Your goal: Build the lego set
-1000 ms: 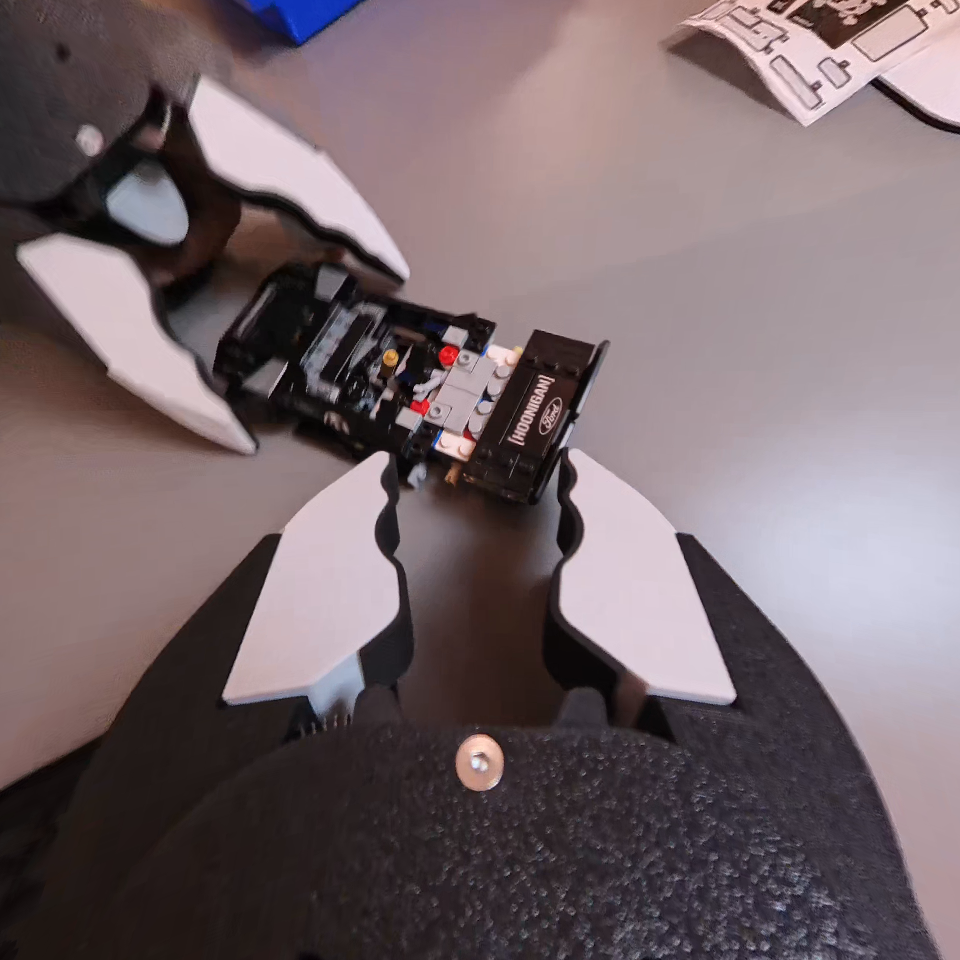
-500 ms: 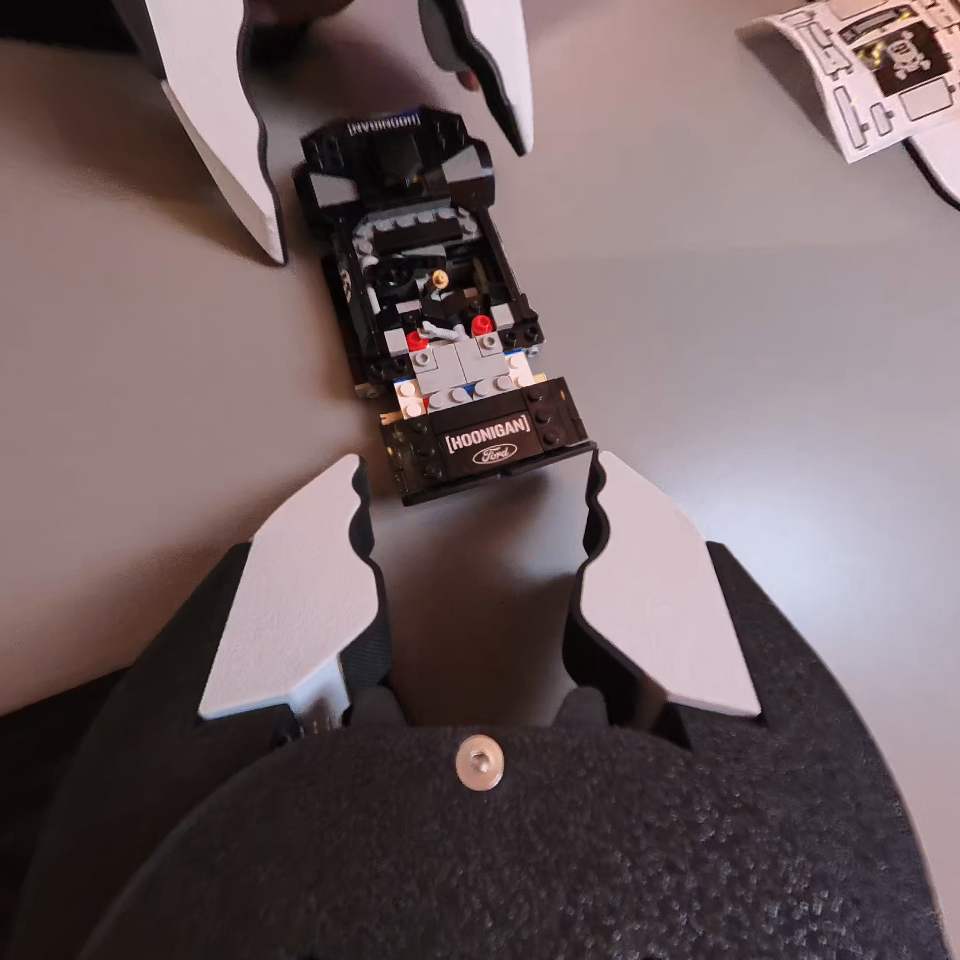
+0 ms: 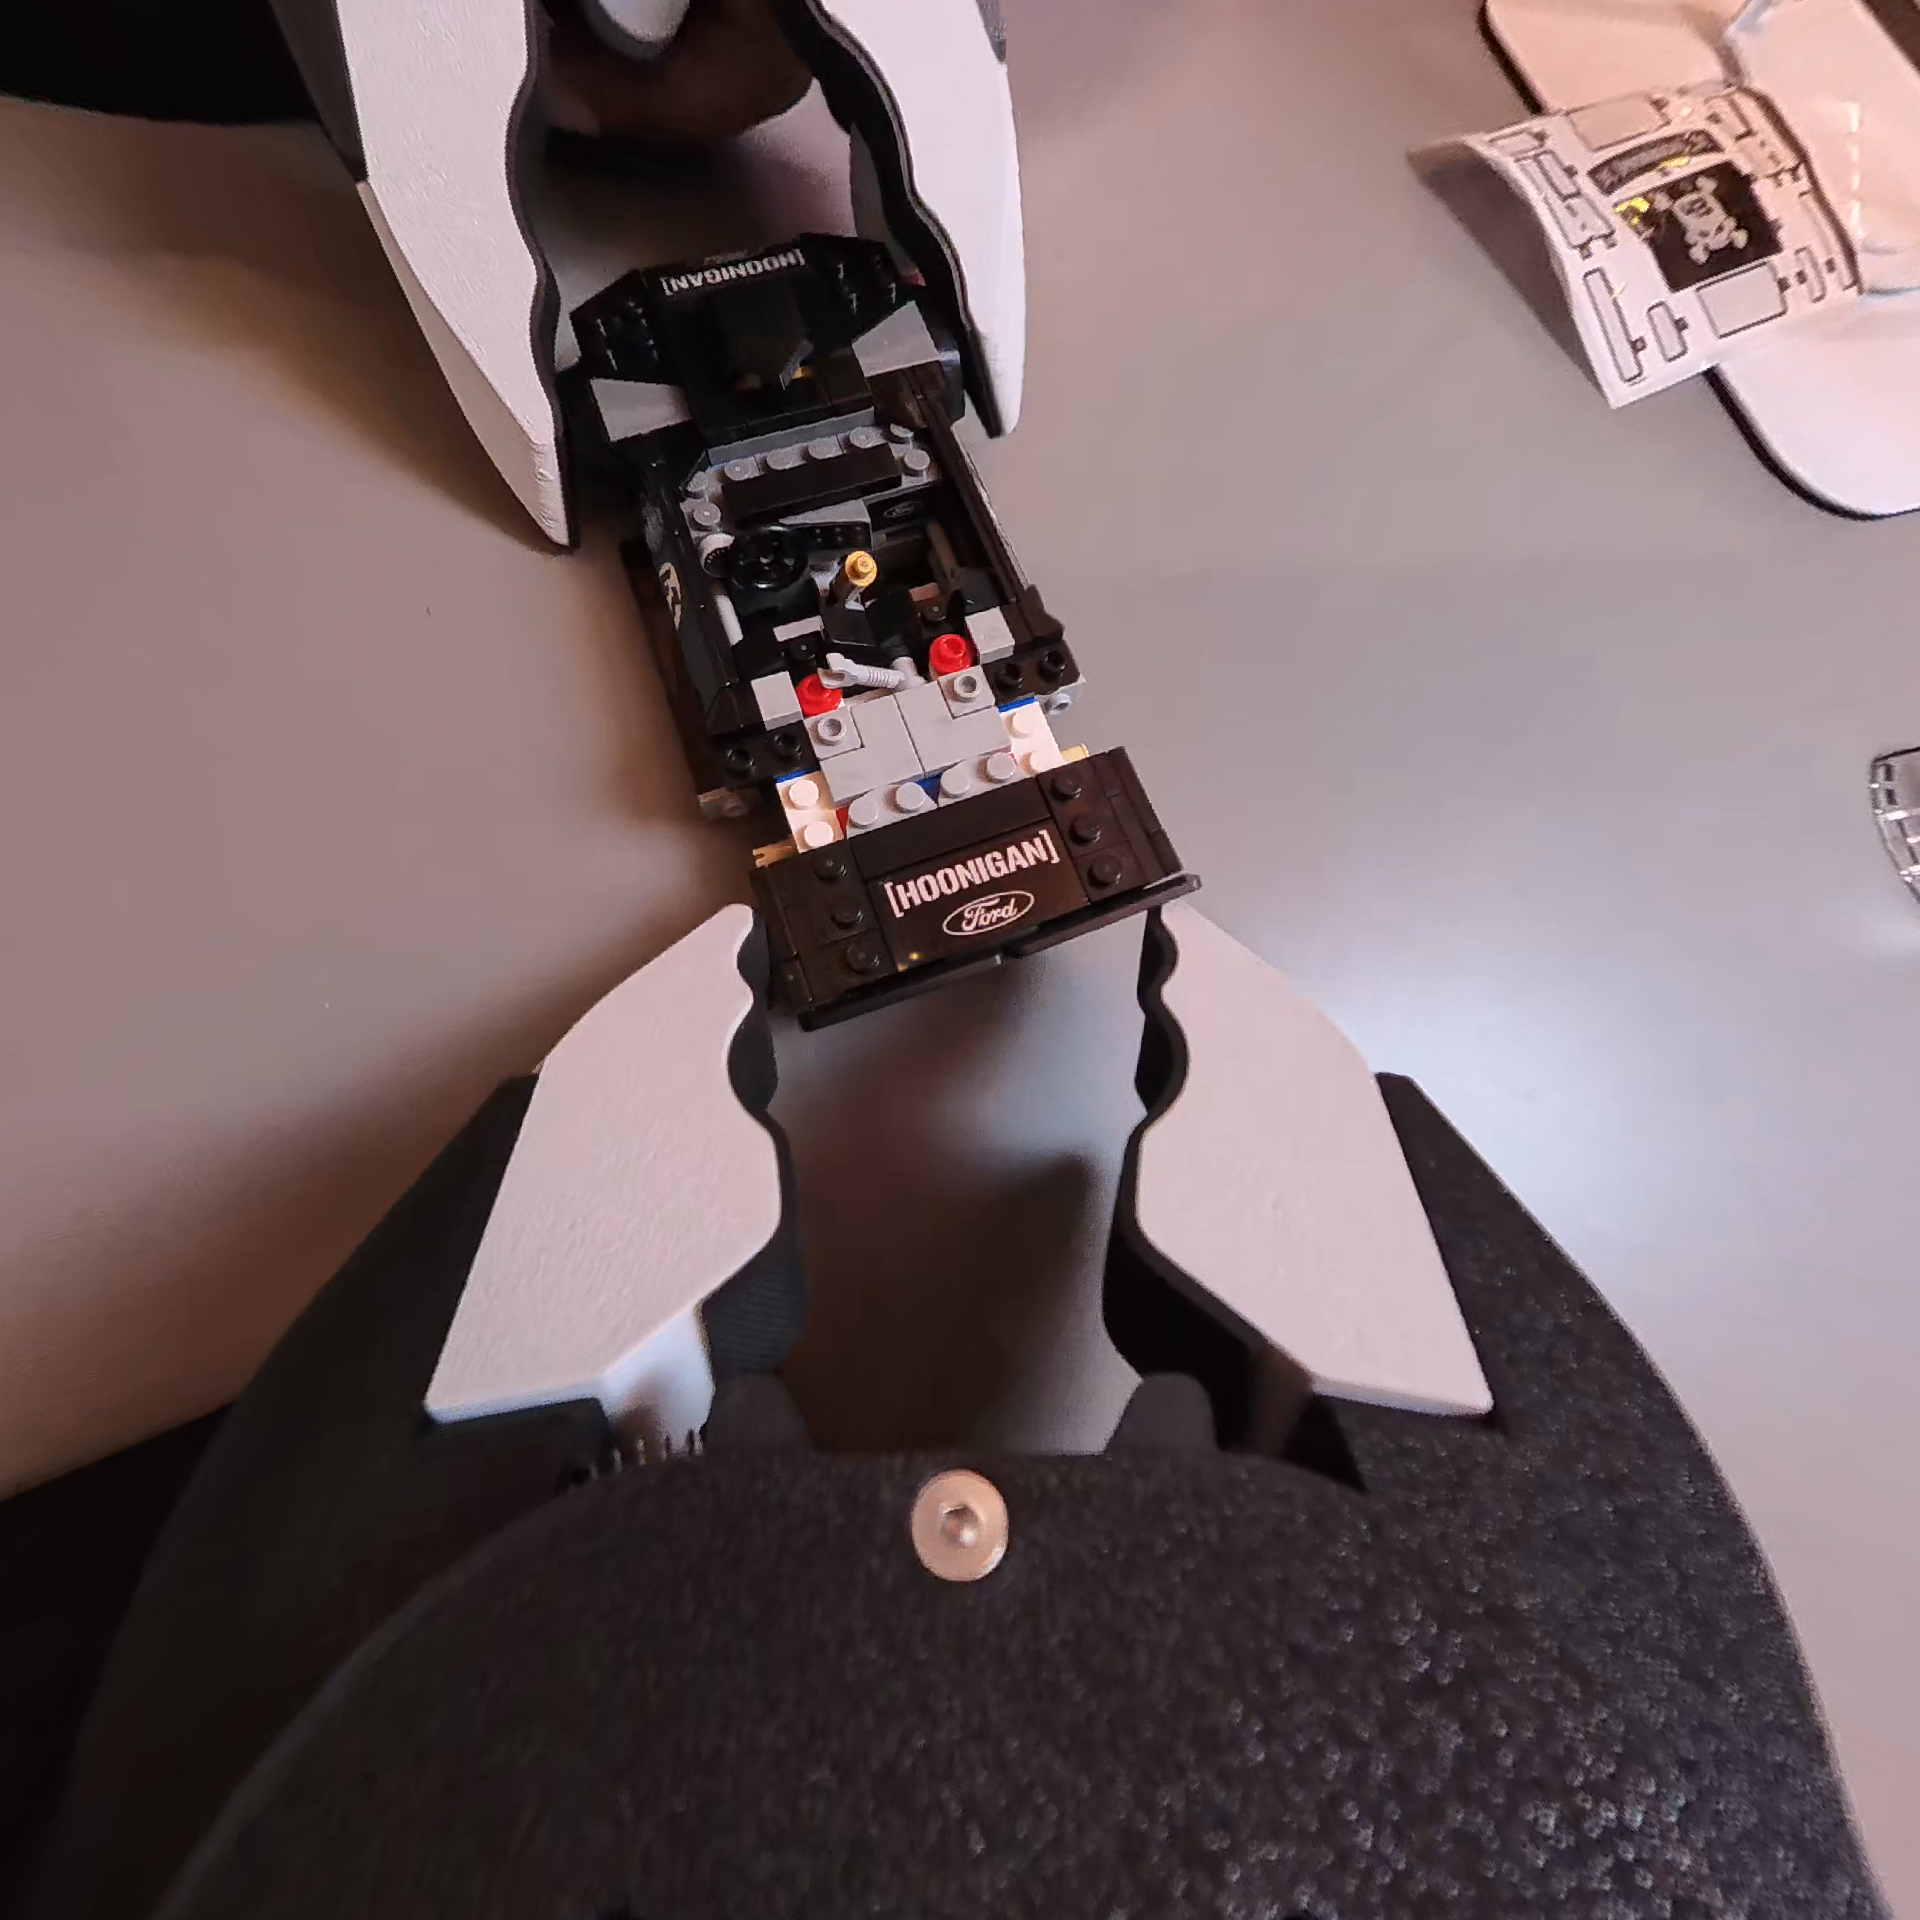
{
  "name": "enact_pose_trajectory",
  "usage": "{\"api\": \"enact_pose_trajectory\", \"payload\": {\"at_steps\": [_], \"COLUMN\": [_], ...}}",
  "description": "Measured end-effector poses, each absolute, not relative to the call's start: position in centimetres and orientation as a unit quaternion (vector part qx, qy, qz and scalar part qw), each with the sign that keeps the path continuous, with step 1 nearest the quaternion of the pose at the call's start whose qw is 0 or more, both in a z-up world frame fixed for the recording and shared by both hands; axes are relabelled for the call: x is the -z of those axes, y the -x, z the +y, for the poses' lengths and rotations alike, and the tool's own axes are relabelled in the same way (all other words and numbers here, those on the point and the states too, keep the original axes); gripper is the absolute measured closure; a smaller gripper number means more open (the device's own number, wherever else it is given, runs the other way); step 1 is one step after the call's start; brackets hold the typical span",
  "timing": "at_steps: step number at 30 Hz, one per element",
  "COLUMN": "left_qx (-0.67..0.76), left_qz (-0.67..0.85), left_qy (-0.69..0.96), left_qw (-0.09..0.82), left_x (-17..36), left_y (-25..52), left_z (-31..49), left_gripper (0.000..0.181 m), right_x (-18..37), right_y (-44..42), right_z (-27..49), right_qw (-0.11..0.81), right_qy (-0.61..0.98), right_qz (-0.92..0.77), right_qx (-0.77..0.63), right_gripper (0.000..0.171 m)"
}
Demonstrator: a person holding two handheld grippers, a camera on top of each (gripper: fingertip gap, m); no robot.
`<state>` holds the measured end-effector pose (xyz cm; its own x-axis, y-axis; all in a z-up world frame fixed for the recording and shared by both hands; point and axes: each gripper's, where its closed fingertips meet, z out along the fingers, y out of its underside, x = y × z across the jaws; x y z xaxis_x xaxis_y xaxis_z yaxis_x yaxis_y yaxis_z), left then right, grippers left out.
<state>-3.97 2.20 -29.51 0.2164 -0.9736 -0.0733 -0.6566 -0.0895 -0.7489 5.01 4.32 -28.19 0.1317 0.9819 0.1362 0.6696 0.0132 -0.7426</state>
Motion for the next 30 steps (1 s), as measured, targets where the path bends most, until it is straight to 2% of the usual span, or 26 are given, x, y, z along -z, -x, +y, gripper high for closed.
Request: {"api": "enact_pose_trajectory", "payload": {"at_steps": [6,16,20,24,27,30], "left_qx": [0.213,0.250,0.262,0.295,0.328,0.351], "left_qz": [0.590,0.544,0.501,0.434,0.392,0.355], "left_qy": [0.691,0.753,0.792,0.832,0.845,0.854], "left_qw": [0.359,0.272,0.229,0.182,0.159,0.147], "left_x": [29.2,29.6,29.2,28.5,27.9,27.6], "left_y": [3.9,4.4,4.3,3.9,3.3,2.9], "left_z": [2.3,2.3,2.4,2.5,2.6,3.0], "left_gripper": [0.088,0.089,0.088,0.088,0.089,0.089], "right_x": [28.1,27.1,24.6,24.5,25.6,27.2], "right_y": [-5.1,-6.1,-6.1,-4.3,-3.1,-2.4], "right_z": [4.3,5.4,4.5,1.6,0.9,1.2], "right_qw": [0.355,0.354,0.354,0.294,0.282,0.272], "right_qy": [0.663,0.699,0.744,0.813,0.834,0.853], "right_qz": [-0.619,-0.580,-0.518,-0.425,-0.398,-0.384], "right_qx": [-0.227,-0.223,-0.230,-0.268,-0.260,-0.225], "right_gripper": [0.104,0.099,0.112,0.142,0.170,0.171]}}
